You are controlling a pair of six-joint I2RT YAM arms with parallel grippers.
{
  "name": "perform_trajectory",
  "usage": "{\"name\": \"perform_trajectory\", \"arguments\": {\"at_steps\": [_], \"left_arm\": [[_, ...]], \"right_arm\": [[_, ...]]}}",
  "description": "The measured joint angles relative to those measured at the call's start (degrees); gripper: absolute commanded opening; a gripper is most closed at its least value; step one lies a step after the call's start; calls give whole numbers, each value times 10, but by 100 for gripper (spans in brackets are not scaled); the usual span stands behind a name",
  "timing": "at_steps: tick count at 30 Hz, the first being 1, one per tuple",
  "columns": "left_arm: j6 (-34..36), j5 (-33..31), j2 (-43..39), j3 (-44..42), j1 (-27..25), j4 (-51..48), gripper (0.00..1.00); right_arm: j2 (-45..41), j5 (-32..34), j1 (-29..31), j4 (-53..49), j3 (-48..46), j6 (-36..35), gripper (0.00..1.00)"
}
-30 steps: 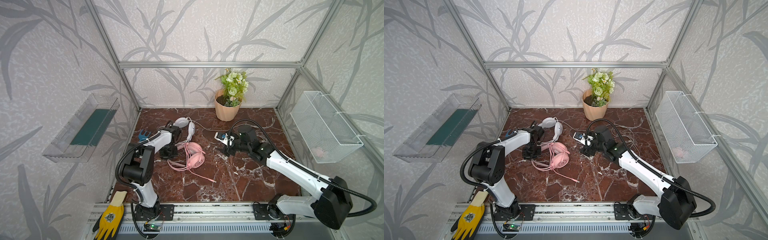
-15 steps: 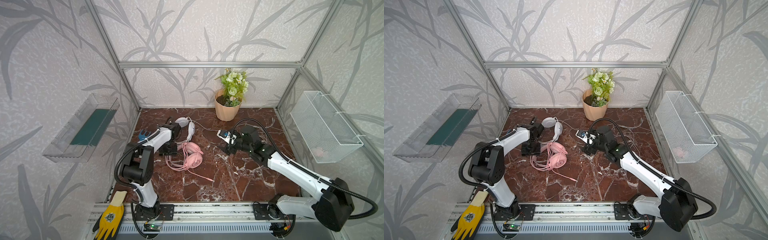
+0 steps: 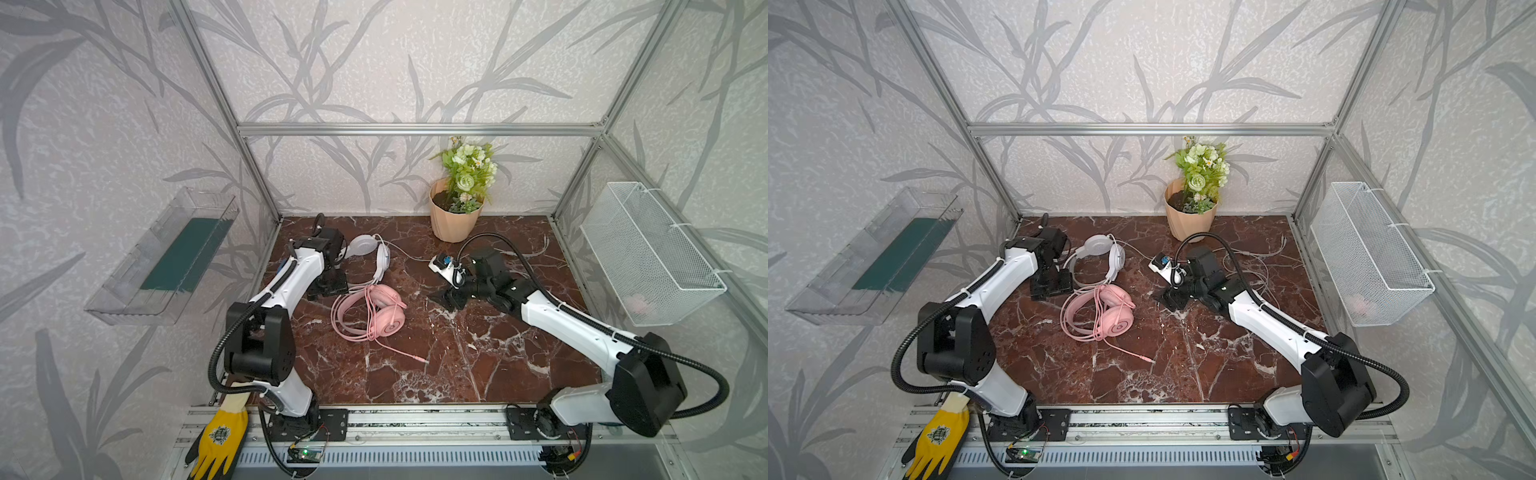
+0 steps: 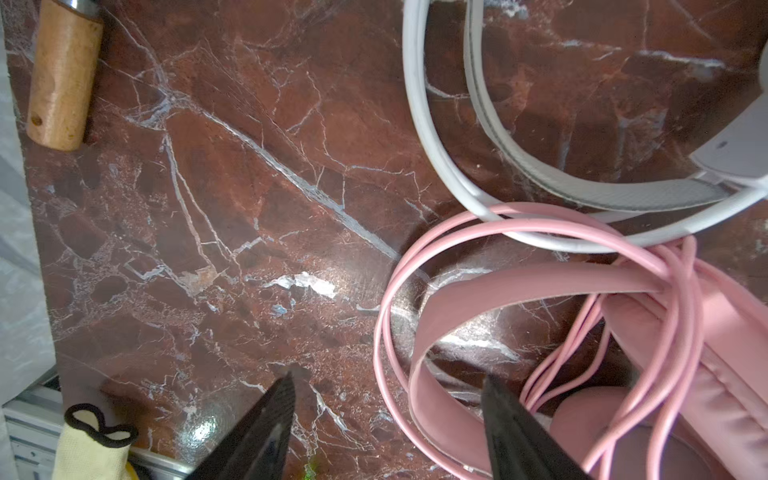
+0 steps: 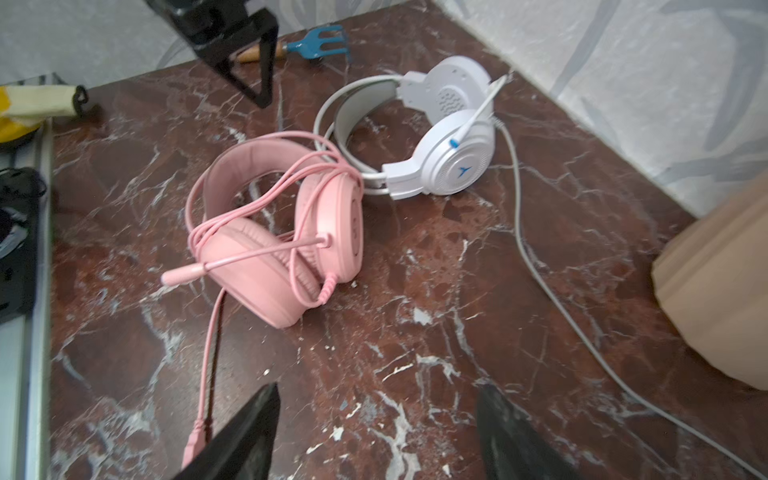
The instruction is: Wrap the headphones
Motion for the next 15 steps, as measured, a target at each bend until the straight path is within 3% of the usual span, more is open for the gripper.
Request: {"name": "perform_trajectory", "arguments": {"at_steps": [8, 15], "left_arm": [[-4, 69, -29, -52, 59, 36, 75], [-15, 103, -52, -90, 67, 55, 75]], "right_arm": [[8, 48, 109, -109, -2, -87, 71], [68, 107, 196, -120, -19, -79, 62]]}}
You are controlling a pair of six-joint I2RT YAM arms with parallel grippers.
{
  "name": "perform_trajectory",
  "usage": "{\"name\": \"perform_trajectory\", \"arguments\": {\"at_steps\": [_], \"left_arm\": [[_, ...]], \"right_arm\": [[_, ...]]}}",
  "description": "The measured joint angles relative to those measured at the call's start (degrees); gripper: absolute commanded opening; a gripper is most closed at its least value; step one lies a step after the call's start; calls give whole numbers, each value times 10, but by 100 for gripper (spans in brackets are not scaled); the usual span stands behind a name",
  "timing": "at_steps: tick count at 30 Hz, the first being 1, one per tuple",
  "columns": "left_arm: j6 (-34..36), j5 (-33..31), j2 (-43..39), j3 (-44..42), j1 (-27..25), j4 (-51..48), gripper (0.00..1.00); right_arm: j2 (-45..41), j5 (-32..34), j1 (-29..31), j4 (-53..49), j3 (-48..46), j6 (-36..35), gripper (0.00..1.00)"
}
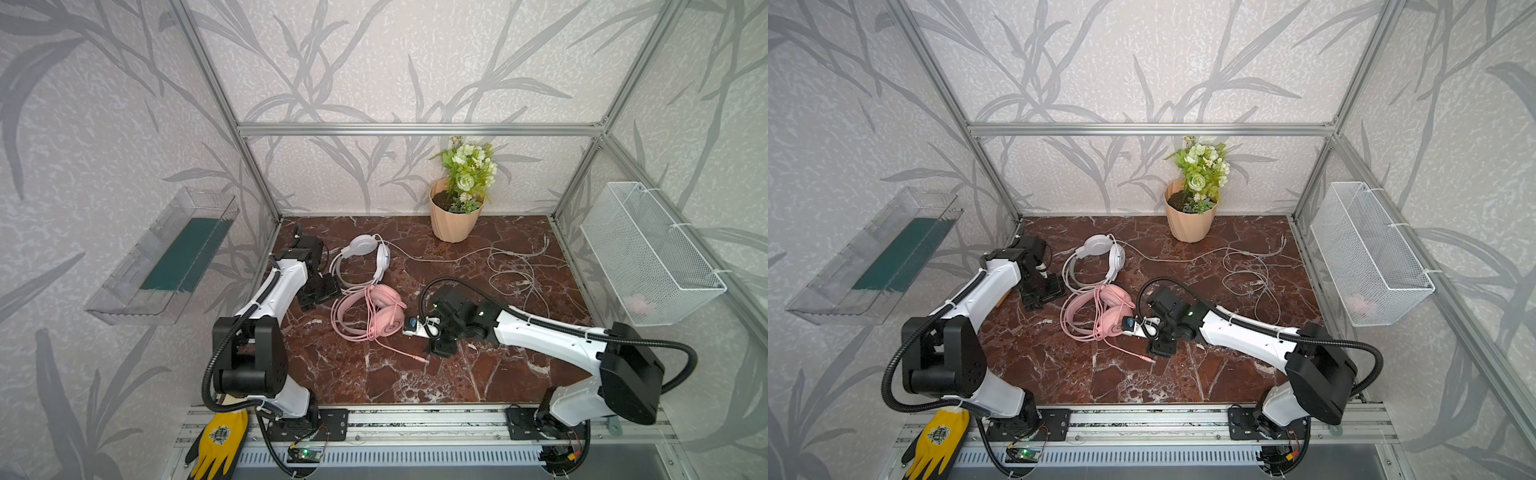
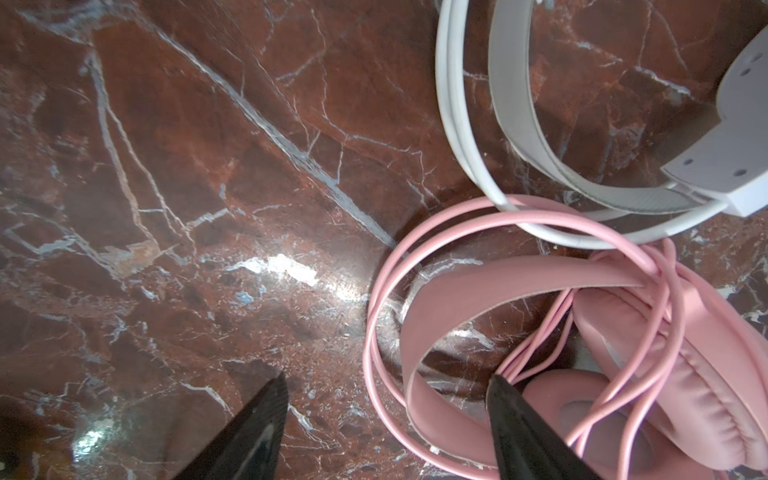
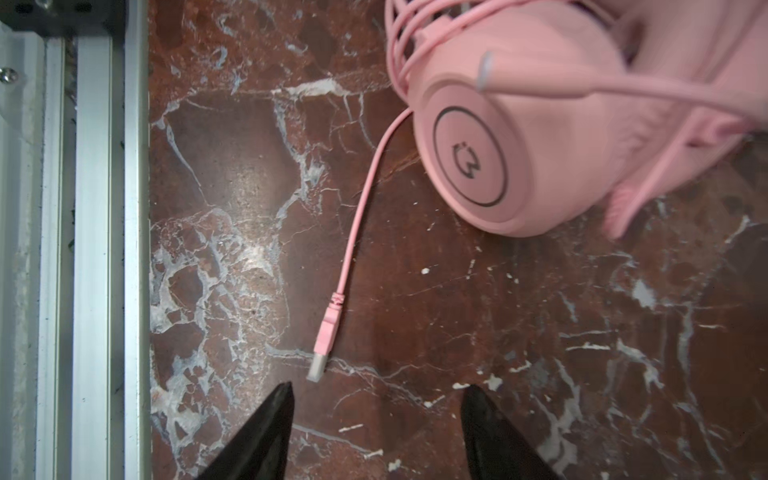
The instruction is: Wrap the headphones
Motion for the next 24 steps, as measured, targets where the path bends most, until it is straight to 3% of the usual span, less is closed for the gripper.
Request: {"name": "perform_trajectory", "arguments": {"at_steps": [11, 20, 24], "left_arm": [[-3, 4, -2, -5, 29, 9, 79], [-1, 4, -8, -8, 35, 10, 79], [2, 3, -8, -8, 35, 10, 79]], "right_arm": [[128, 51, 36, -13, 22, 23, 44], [146, 68, 67, -39, 51, -7, 11], [144, 77, 74, -46, 54, -29, 3]]}}
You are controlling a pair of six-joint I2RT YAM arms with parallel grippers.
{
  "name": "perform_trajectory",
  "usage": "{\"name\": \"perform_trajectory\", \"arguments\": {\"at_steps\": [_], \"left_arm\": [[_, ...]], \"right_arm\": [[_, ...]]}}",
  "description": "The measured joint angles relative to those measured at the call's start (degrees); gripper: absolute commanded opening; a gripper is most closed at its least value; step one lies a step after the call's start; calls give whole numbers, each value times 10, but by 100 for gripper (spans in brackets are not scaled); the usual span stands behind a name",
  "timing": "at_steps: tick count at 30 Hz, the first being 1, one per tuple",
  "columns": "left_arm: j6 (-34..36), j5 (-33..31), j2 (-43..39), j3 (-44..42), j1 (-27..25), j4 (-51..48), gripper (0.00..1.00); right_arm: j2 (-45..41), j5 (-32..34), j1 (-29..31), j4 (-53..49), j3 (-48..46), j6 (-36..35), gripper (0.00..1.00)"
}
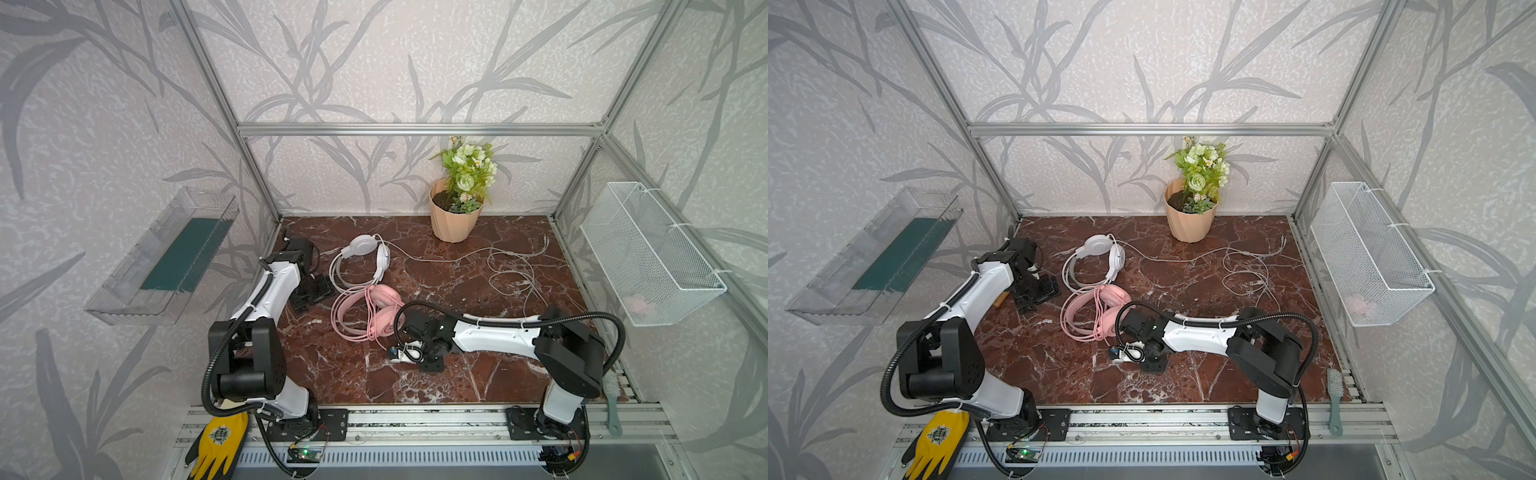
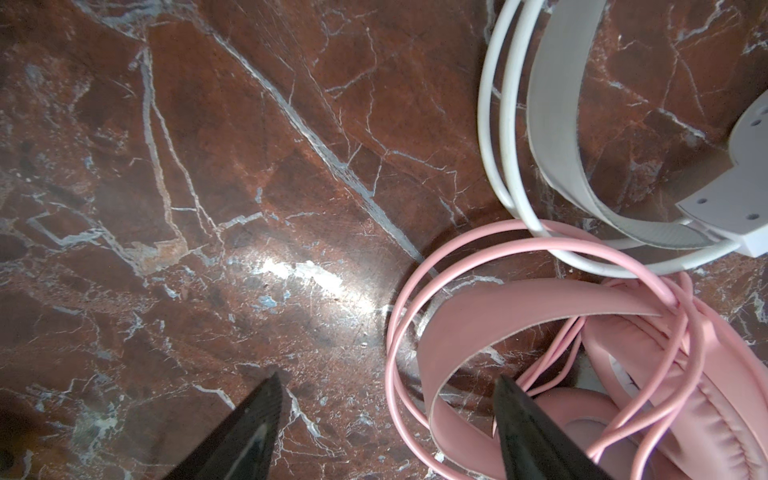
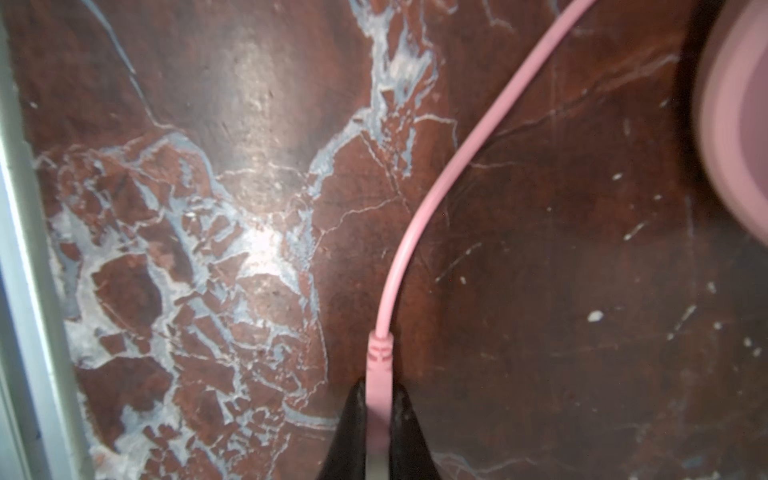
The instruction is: Wrap the headphones
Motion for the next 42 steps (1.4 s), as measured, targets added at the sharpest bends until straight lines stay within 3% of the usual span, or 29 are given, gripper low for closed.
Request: {"name": "perform_trajectory", "arguments": {"at_steps": [4, 9, 16, 31, 42], "left_arm": [[1, -2, 0, 0, 0, 0, 79], [1, -4, 0, 0, 0, 0, 79], [3, 5, -6, -2, 0, 8, 78], [-2, 30, -7, -25, -18, 46, 50], [0, -24, 43, -16, -24, 63, 37]], "right_arm": [[-32, 16, 2, -11, 0, -49, 0], [-97, 21, 14, -27, 14, -171, 0], [-92, 57, 23, -59, 96, -313, 0], [20, 80, 24, -30, 223, -465, 0], [153, 29, 14, 22, 354, -537, 0]]}}
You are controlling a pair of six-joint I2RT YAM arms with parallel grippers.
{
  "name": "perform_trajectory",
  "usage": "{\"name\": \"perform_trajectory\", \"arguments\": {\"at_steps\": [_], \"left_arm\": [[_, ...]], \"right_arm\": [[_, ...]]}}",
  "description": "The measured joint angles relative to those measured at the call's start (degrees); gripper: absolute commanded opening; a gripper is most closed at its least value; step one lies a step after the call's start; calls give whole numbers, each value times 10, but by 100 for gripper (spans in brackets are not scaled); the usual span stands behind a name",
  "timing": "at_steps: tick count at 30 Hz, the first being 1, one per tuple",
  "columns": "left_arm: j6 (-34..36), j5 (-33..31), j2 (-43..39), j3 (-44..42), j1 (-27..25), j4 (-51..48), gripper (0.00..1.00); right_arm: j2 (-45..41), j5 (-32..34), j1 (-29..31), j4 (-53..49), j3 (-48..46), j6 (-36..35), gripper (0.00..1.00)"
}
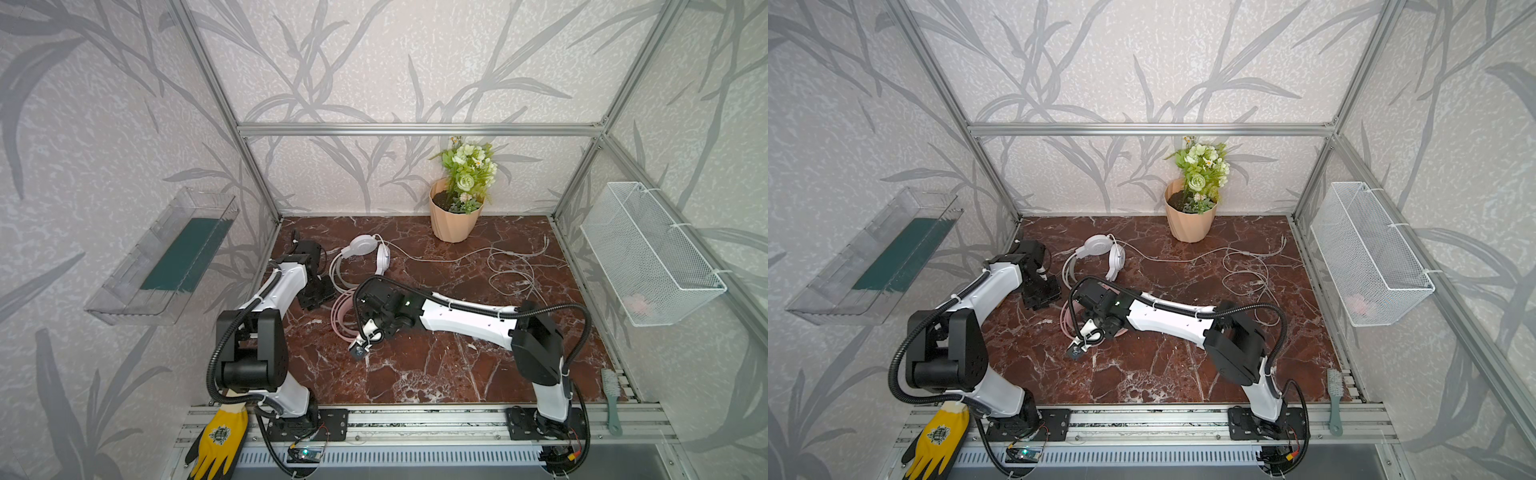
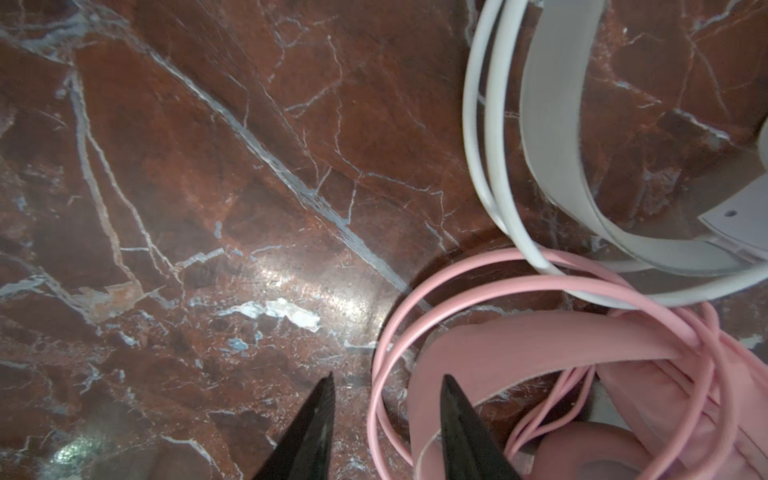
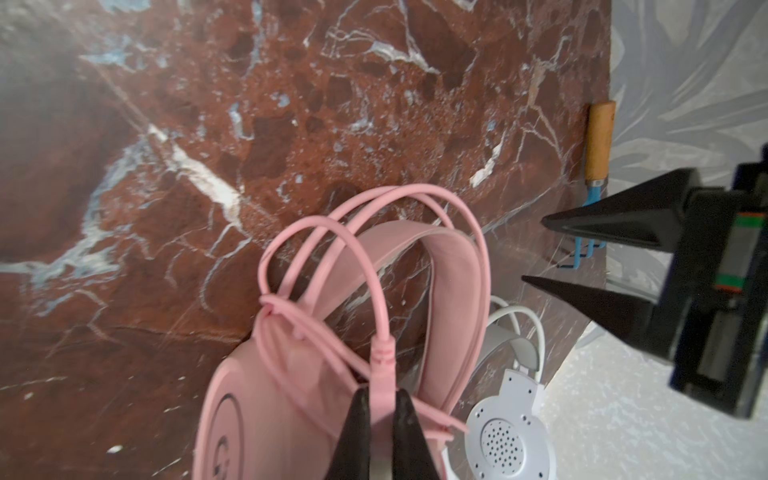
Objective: Wrap the headphones
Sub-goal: 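Carry the pink cable plug toward the headset with the right gripper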
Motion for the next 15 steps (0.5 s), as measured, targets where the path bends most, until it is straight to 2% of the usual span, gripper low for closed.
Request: {"name": "perform_trajectory", "arguments": {"at_steps": [6, 10, 15], "left_arm": [[-2, -5, 26, 3, 0, 15, 34], [-2, -3, 27, 2, 0, 23, 32], [-2, 0, 26, -3, 0, 25, 32]], "right_arm": [[40, -39, -22, 12, 51, -16, 0], [68, -50, -34, 10, 56, -89, 0], [86, -53, -37, 38, 54, -118, 0]]}}
